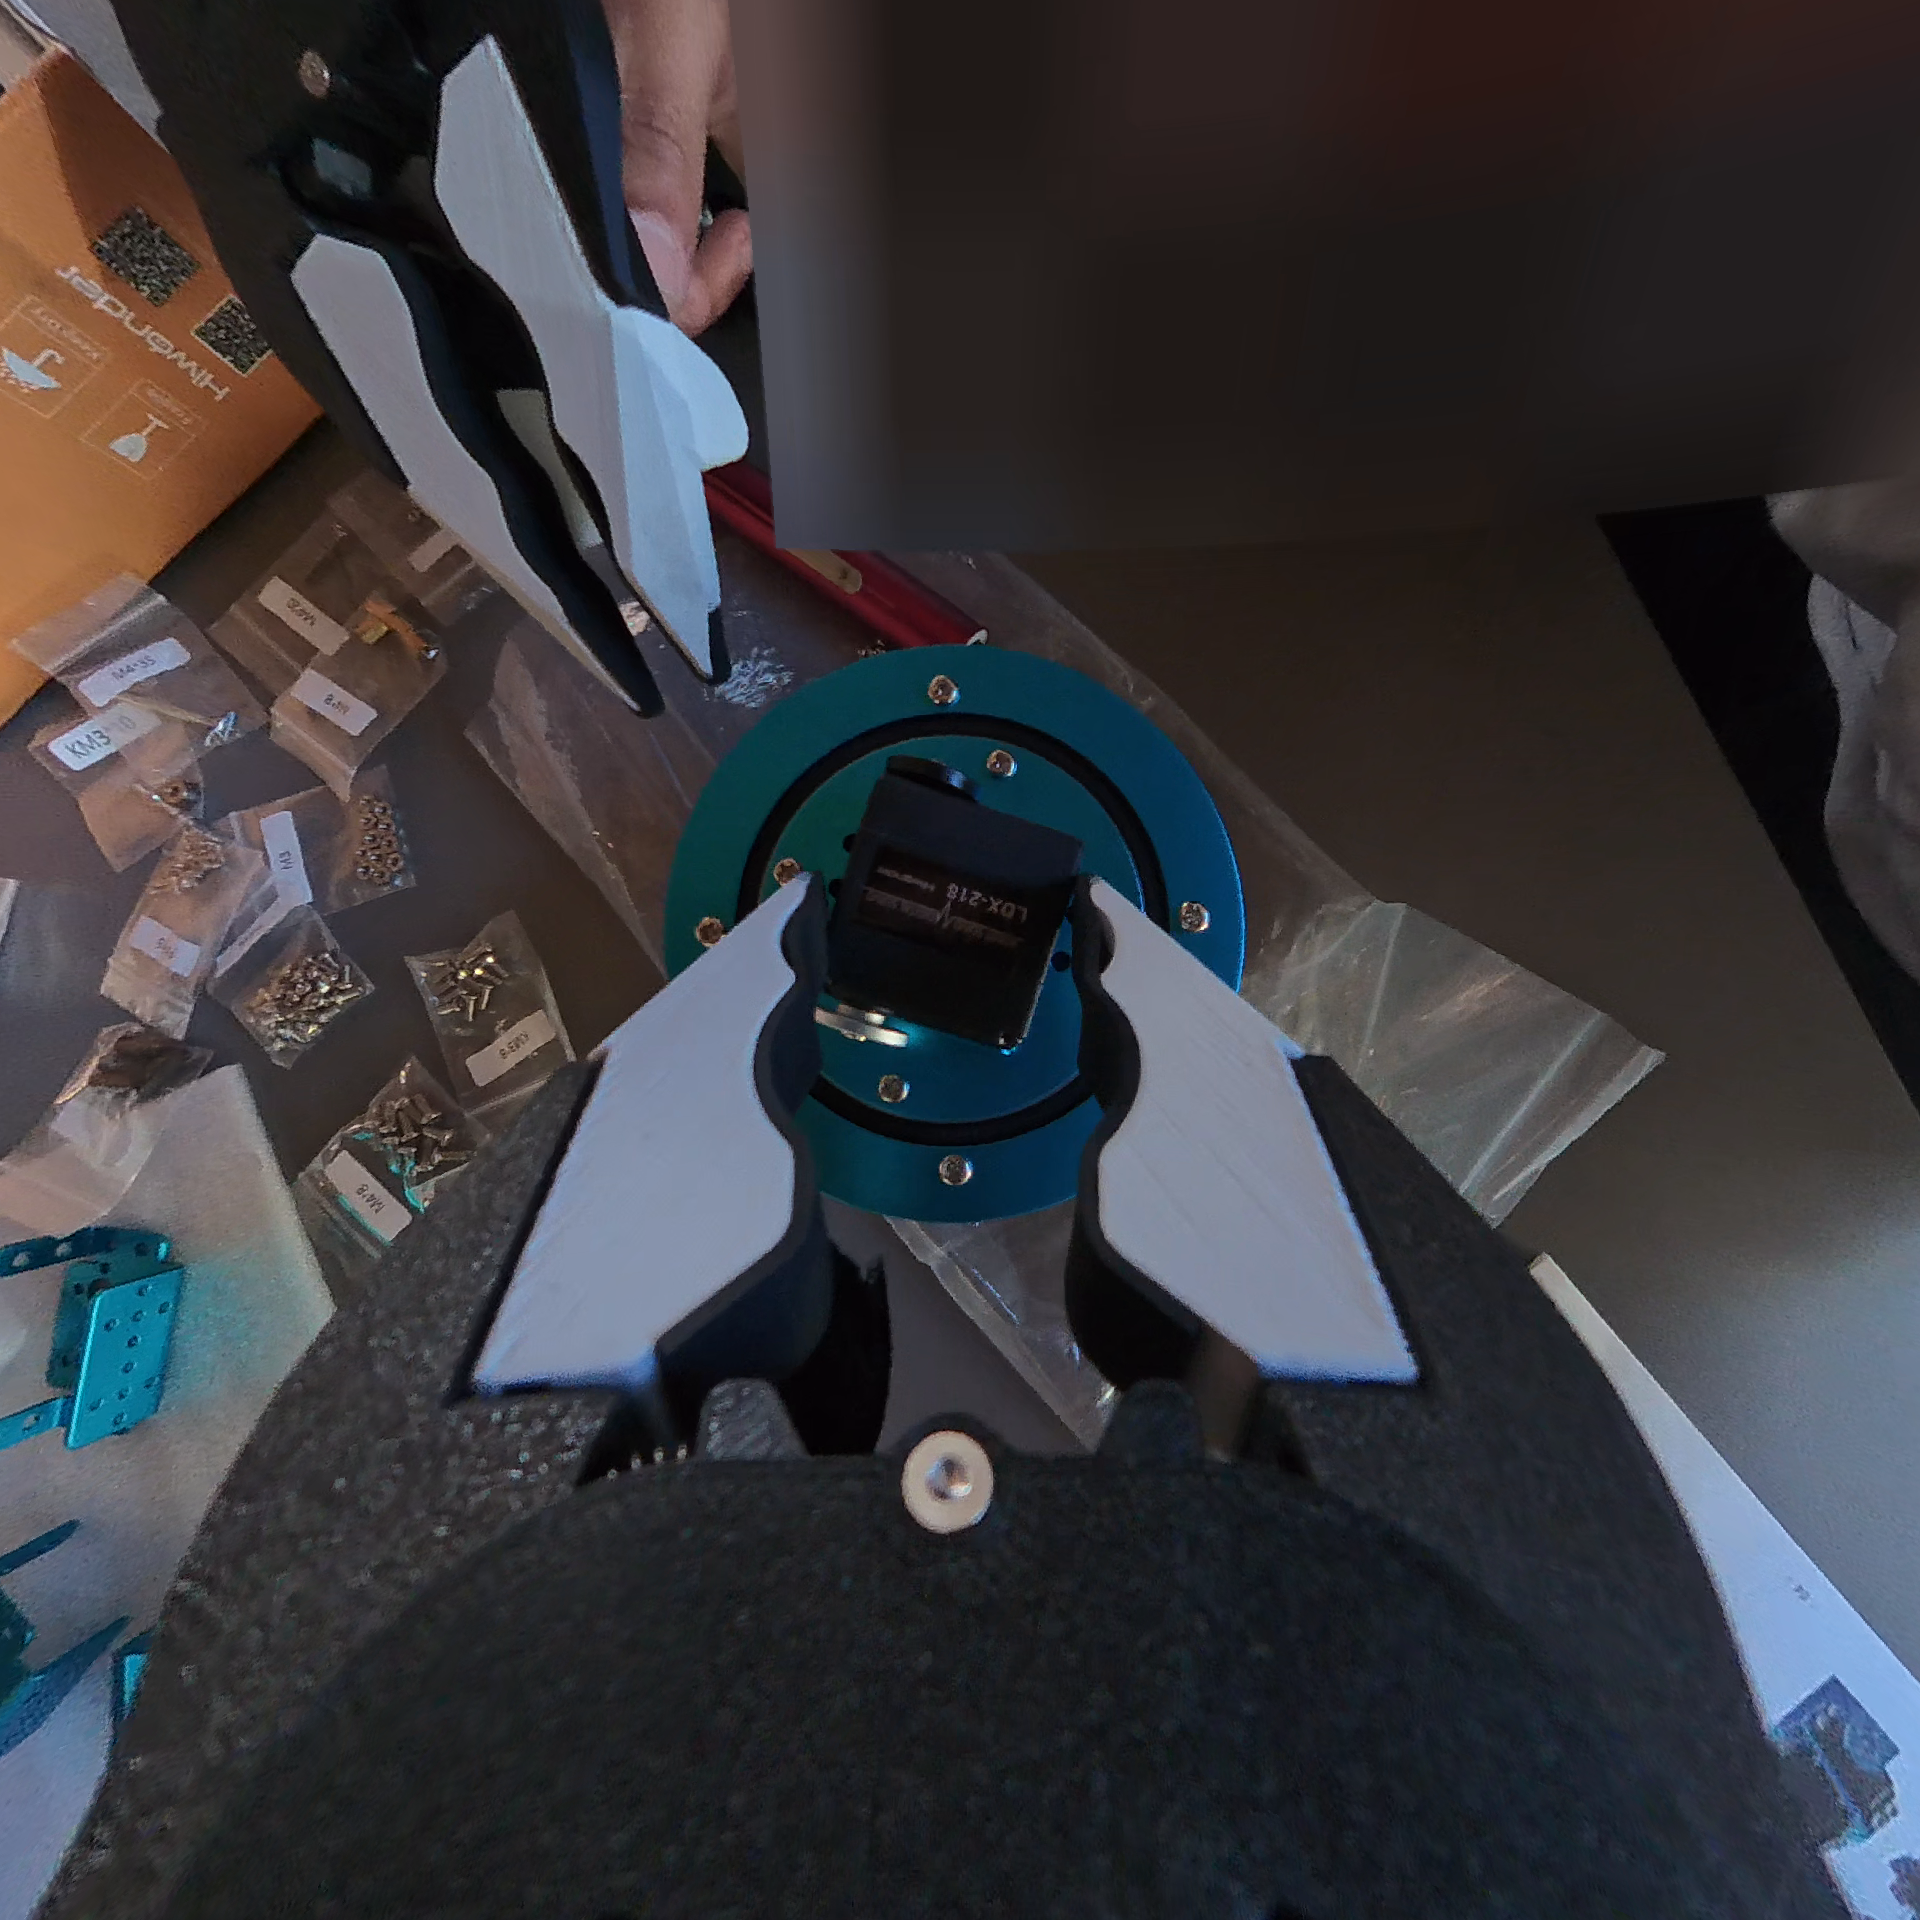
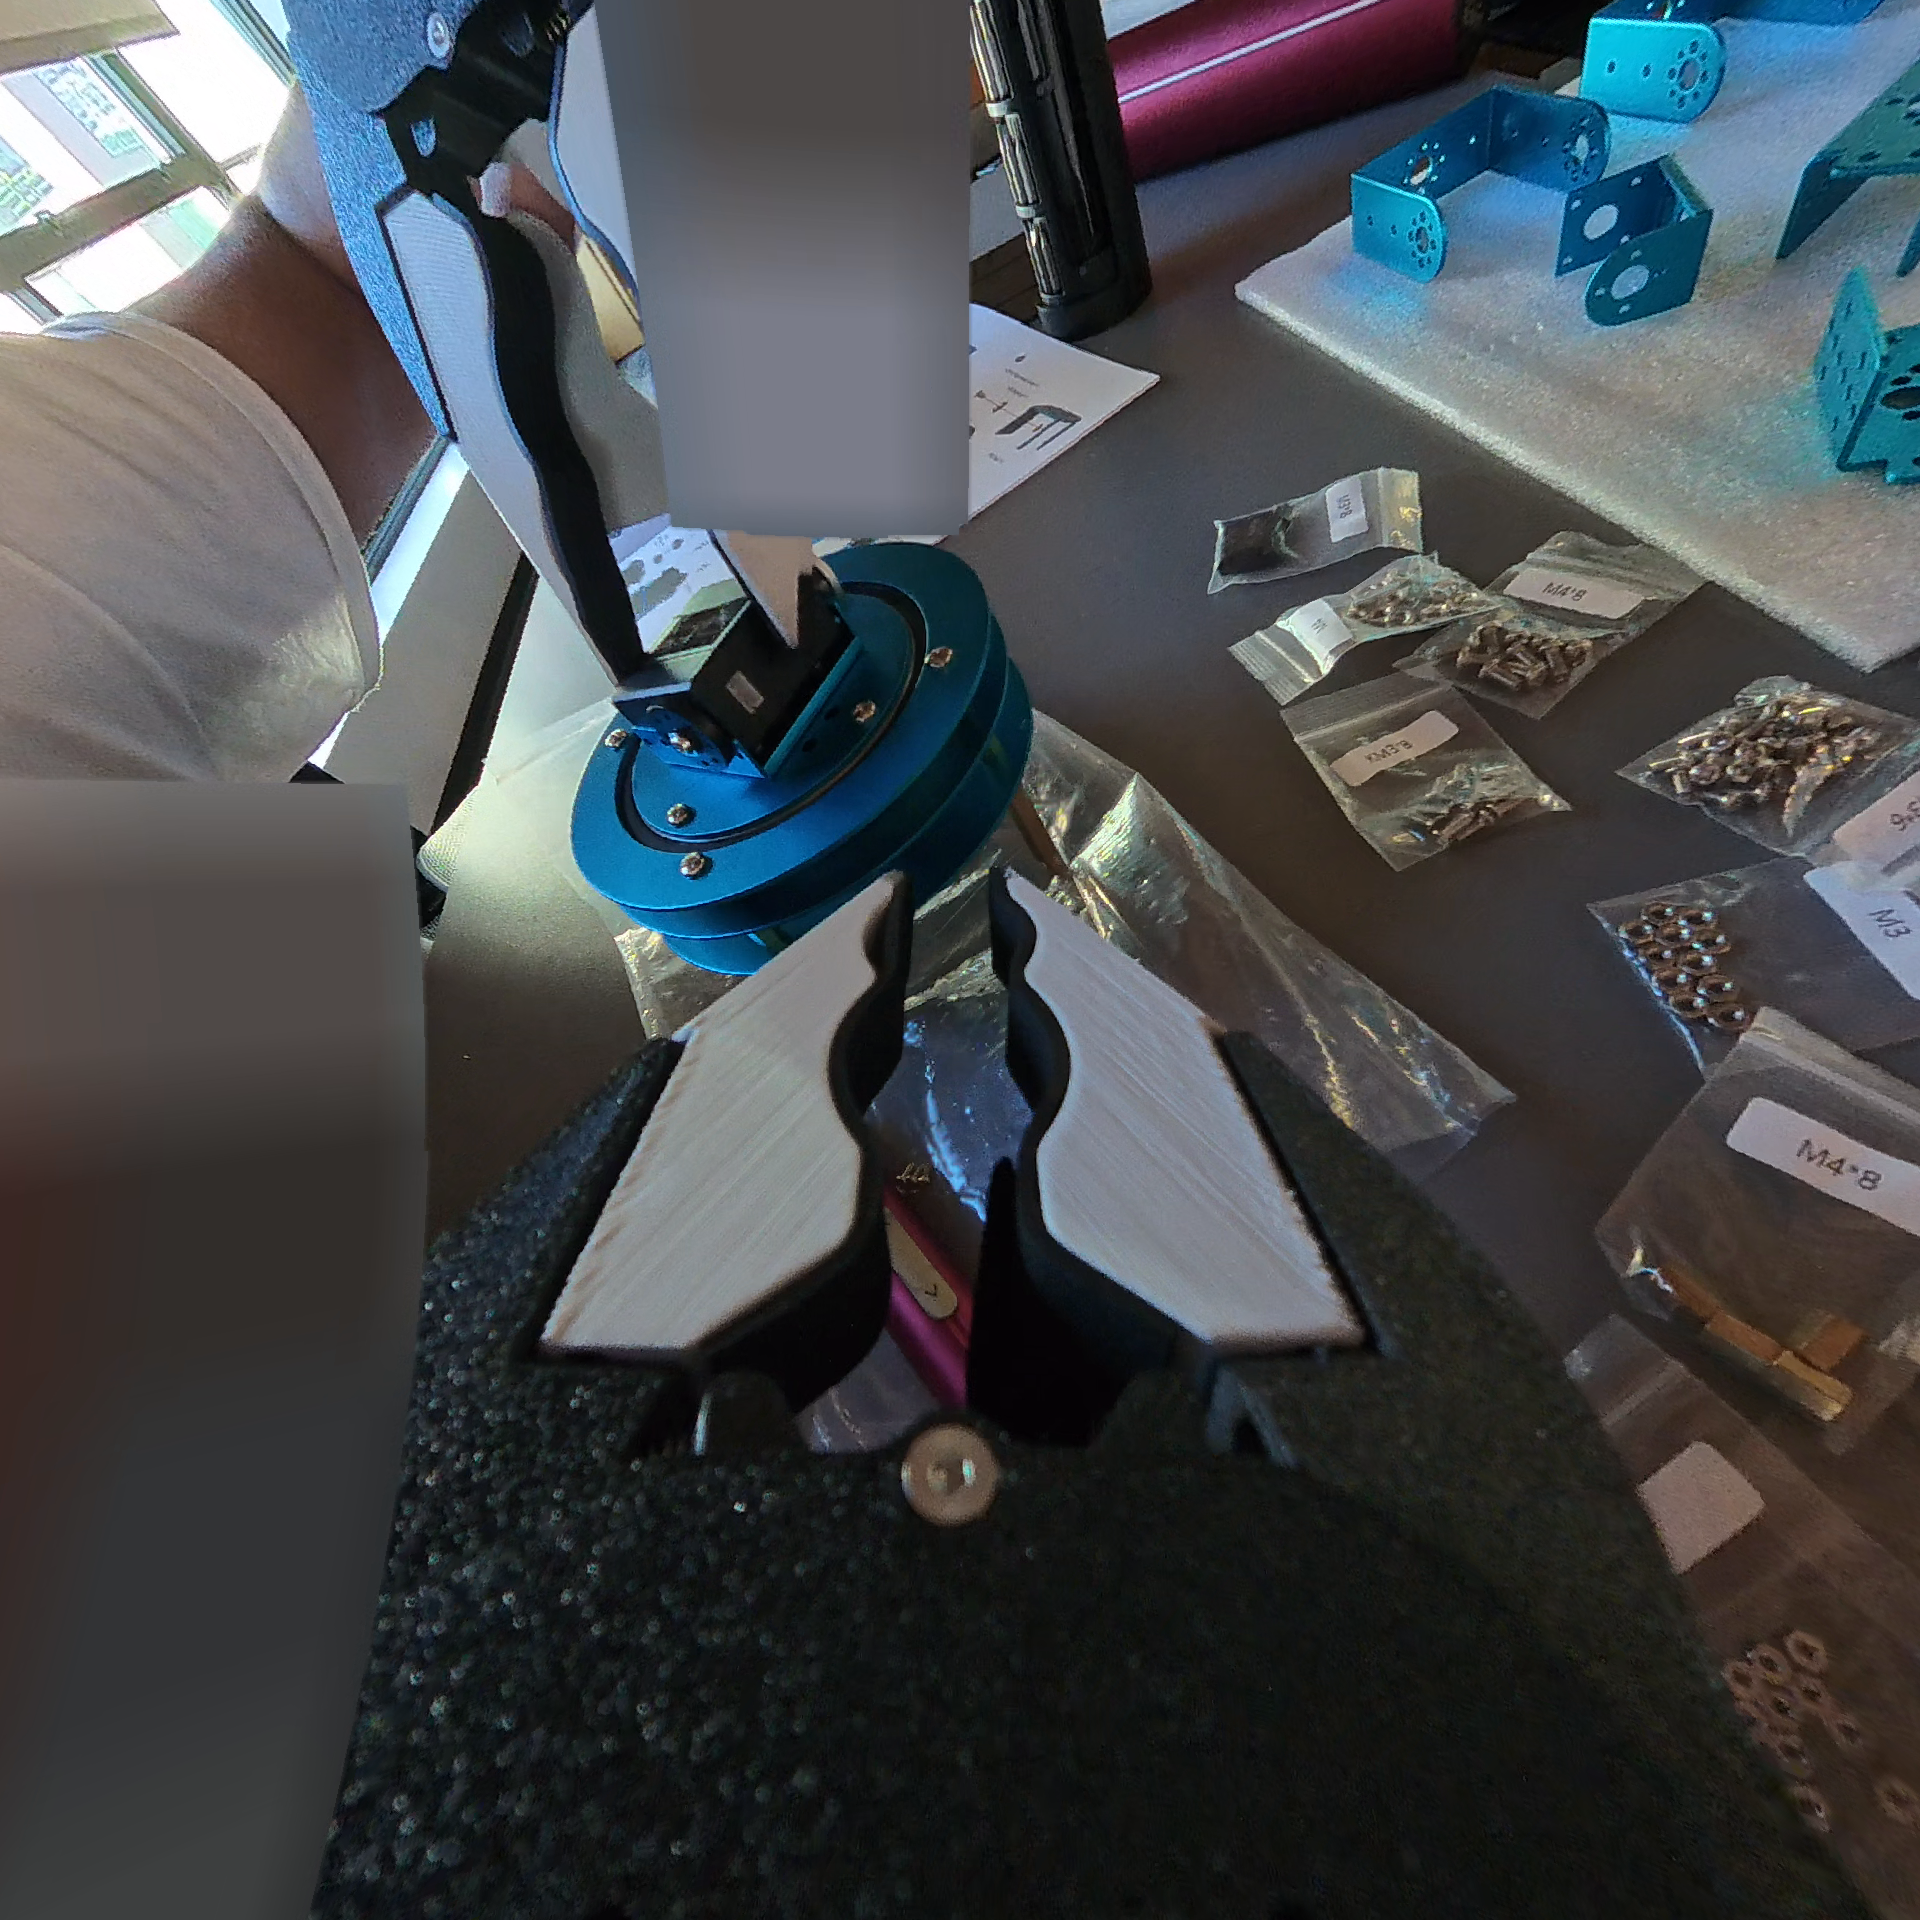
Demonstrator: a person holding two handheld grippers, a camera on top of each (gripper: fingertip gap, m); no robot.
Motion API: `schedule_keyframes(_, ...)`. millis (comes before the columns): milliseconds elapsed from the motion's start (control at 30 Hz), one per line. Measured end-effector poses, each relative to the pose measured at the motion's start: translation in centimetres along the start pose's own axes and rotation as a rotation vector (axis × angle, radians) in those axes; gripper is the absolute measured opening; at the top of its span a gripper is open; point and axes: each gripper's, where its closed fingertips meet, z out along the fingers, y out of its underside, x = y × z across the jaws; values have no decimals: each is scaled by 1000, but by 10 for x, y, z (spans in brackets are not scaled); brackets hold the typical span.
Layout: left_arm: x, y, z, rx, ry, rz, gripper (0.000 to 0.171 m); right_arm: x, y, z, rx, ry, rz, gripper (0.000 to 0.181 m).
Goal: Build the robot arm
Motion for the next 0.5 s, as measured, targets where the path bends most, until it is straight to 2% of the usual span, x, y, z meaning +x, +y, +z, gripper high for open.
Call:
schedule_keyframes(267, 3, -2, -1, 30, 101, -29, 46, 1, 0, 0, -2, -1, 2, 13)
schedule_keyframes(500, 0, -3, 0, 29, 68, 16, 46, 1, 2, 0, -8, -4, 7, 13)
